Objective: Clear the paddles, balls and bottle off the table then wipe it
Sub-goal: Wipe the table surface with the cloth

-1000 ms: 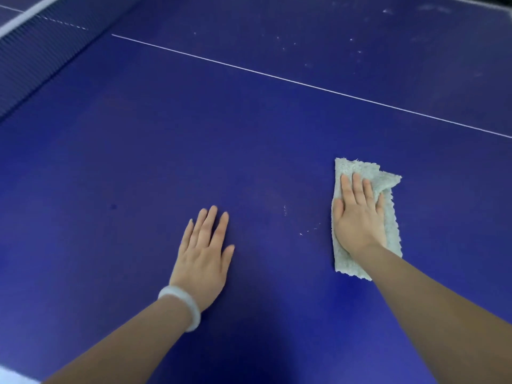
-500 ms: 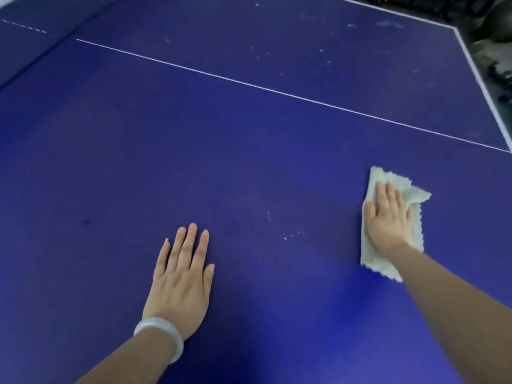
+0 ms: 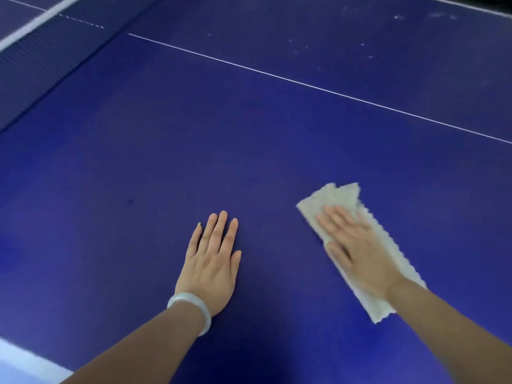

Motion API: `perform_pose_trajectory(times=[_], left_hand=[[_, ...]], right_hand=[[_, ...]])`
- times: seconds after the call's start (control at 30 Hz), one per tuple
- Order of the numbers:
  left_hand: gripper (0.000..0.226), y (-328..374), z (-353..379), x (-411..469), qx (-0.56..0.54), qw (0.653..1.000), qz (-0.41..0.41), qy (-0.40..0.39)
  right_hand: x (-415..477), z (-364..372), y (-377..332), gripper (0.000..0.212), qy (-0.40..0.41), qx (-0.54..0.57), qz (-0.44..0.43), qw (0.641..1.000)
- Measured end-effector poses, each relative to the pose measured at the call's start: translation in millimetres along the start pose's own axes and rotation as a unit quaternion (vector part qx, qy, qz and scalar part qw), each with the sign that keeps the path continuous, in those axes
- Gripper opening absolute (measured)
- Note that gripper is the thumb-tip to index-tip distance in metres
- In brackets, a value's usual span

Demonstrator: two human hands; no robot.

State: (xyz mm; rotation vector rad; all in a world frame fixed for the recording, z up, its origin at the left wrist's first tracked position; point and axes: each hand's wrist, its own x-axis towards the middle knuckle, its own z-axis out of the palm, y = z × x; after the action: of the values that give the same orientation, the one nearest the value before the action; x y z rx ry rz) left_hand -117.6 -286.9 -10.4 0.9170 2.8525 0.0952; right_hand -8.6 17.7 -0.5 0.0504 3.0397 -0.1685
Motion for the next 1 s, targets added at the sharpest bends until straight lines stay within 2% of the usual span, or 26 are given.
perform_pose_trajectory(times=[0.07, 0.1, 0.17, 0.23, 0.3, 0.37, 0.43, 0.47, 0.5, 0.53, 0.6, 0.63, 0.67, 0.7, 0.8, 0.87, 1.0], left_hand=[[0.061, -0.3, 1.7, 0.4, 0.002, 1.0, 0.0, 0.002], [0.062, -0.2, 1.7, 0.8, 0.003, 1.0, 0.0, 0.004], [0.062, 0.2, 1.4, 0.8, 0.006, 1.0, -0.001, 0.004], [0.062, 0.1, 1.2, -0.2, 0.007, 1.0, 0.002, 0.001], [0.061, -0.2, 0.9, -1.2, 0.004, 1.0, 0.003, 0.002], [0.061, 0.3, 0.7, -0.4, 0.003, 1.0, 0.004, 0.007], [0.063, 0.6, 0.2, 0.4, -0.004, 1.0, 0.008, 0.005], [0.064, 0.4, 0.0, 0.6, -0.007, 1.0, 0.008, 0.004], [0.065, 0.0, 0.3, 0.5, -0.007, 1.0, 0.008, 0.006], [0.065, -0.3, 1.1, 0.3, -0.004, 1.0, 0.007, 0.008], [0.064, -0.5, 2.7, -0.6, 0.0, 1.0, 0.007, 0.008], [0.063, -0.5, 3.2, -0.8, -0.002, 1.0, 0.008, 0.009], [0.062, -0.6, 3.9, -0.9, -0.005, 1.0, 0.01, 0.011], [0.062, -0.8, 4.4, -0.7, -0.006, 1.0, 0.013, 0.013], [0.061, -1.6, 4.4, -1.3, -0.003, 1.0, 0.018, 0.02], [0.061, -2.5, 3.9, -1.6, -0.009, 0.999, 0.019, 0.027], [0.058, -6.2, 3.1, -1.3, -0.047, 0.998, 0.031, 0.034]], right_hand=[[8.4, -7.8, 26.3, 0.051, 0.02, 0.052, 0.17, 0.984], [18.7, -10.0, 27.9, 0.052, 0.025, 0.076, 0.226, 0.971], [40.4, -10.0, 3.6, 0.054, 0.033, 0.076, 0.257, 0.963], [46.6, -3.6, -34.2, 0.056, 0.027, 0.026, 0.193, 0.98], [22.2, 7.6, -77.4, 0.057, 0.007, -0.037, 0.065, 0.997], [-24.1, 14.9, -98.2, 0.056, -0.015, -0.025, -0.018, 0.999], [-54.1, 12.1, -83.5, 0.055, -0.031, -0.02, -0.059, 0.998], [-62.8, 12.0, -68.0, 0.056, -0.032, -0.045, -0.05, 0.997], [-65.0, 9.5, -50.3, 0.056, -0.033, -0.051, 0.001, 0.998], [-61.6, 5.9, -34.4, 0.055, -0.026, -0.031, 0.087, 0.995], [-44.5, 1.0, -18.5, 0.055, 0.002, 0.029, 0.26, 0.965], [-35.7, 0.9, -23.1, 0.056, 0.011, 0.039, 0.306, 0.951], [-29.1, 2.5, -34.6, 0.056, 0.015, 0.04, 0.317, 0.947], [-27.1, 6.4, -51.2, 0.056, 0.014, 0.029, 0.3, 0.954], [-53.5, 21.6, -115.5, 0.056, -0.002, -0.03, 0.134, 0.991], [-77.2, 27.3, -137.8, 0.055, -0.013, -0.018, 0.057, 0.998], [-82.8, 24.5, -136.2, 0.055, -0.027, -0.008, 0.053, 0.998]])
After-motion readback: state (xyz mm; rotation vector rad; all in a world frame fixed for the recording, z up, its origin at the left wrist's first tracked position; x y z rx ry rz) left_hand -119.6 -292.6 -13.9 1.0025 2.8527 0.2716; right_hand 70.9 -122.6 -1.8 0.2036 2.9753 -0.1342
